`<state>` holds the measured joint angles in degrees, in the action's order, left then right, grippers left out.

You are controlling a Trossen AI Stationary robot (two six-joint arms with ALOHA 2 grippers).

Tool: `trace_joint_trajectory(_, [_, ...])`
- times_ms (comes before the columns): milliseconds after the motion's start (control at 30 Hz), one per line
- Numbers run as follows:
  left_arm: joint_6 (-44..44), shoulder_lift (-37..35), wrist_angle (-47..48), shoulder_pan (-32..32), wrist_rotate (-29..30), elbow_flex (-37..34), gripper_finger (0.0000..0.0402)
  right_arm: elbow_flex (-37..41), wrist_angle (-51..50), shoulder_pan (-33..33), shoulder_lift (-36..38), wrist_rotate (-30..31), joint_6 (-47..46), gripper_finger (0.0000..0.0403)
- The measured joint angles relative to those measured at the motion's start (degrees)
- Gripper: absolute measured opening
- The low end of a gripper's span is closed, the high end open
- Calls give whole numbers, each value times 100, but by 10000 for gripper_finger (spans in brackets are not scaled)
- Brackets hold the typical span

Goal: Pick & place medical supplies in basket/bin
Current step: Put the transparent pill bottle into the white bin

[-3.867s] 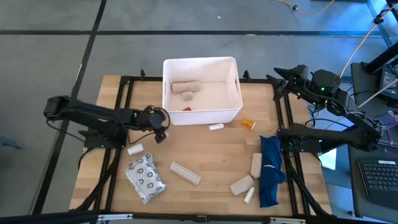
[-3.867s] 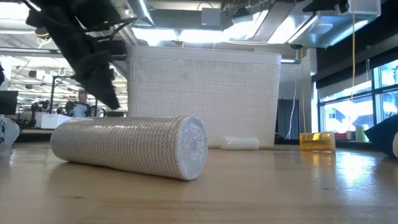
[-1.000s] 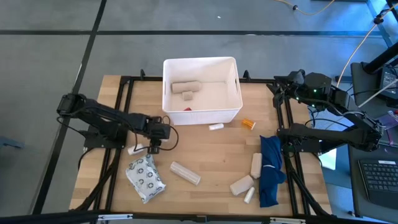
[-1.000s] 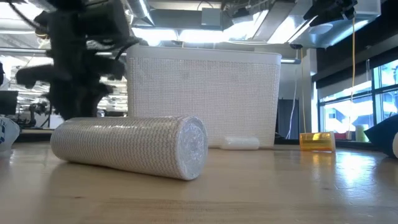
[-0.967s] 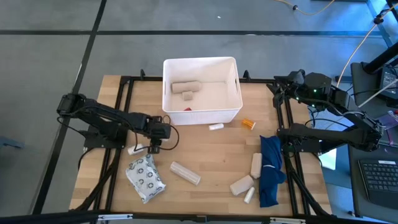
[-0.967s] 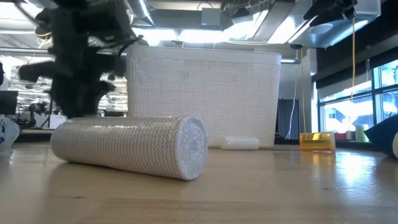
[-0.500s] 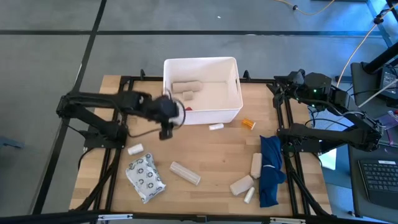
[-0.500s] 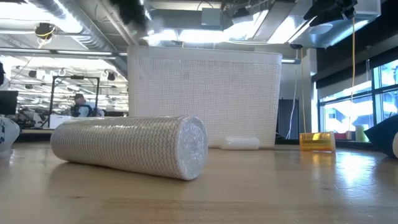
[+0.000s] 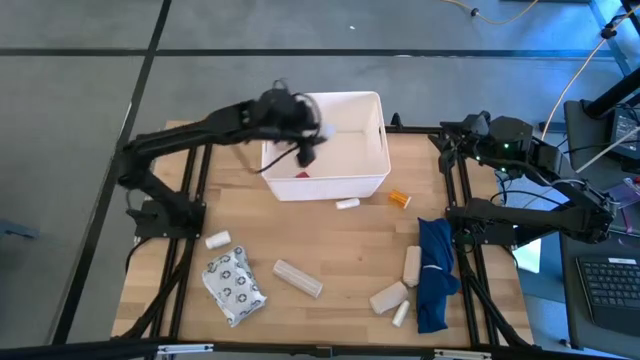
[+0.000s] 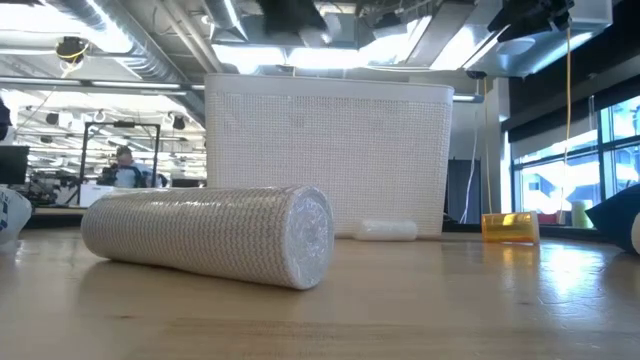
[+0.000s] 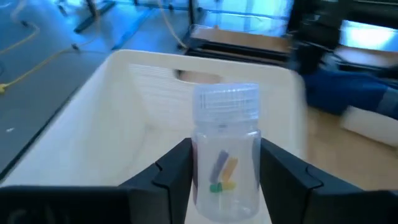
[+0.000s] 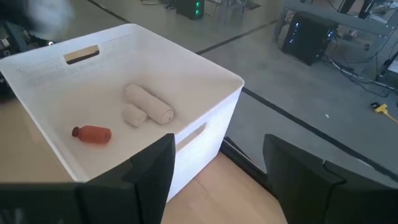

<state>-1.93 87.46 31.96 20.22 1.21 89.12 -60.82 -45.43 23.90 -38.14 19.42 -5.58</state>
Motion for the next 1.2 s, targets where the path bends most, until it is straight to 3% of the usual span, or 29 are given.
trace_joint_trajectory(200, [-530, 1387, -815, 525, -558, 401, 152, 0, 4, -2, -54, 0, -33, 243])
trace_joint_trajectory(400, [-925, 2922, -737, 749, -504, 1396, 155, 0, 13, -2, -121, 0, -115, 243])
trace_joint_trajectory(600, [-1442, 3988, -474, 763, -142, 2181, 152, 2, 2, 0, -197, 0, -336, 243])
trace_joint_trajectory(867, [-1749, 4632, -214, 768, 18, 2420, 155, 2, -44, 0, -257, 0, -471, 243])
trace_joint_trajectory(1200, [-1832, 4863, -429, 741, 437, 2420, 163, 2, -59, -2, -437, -2, -488, 243])
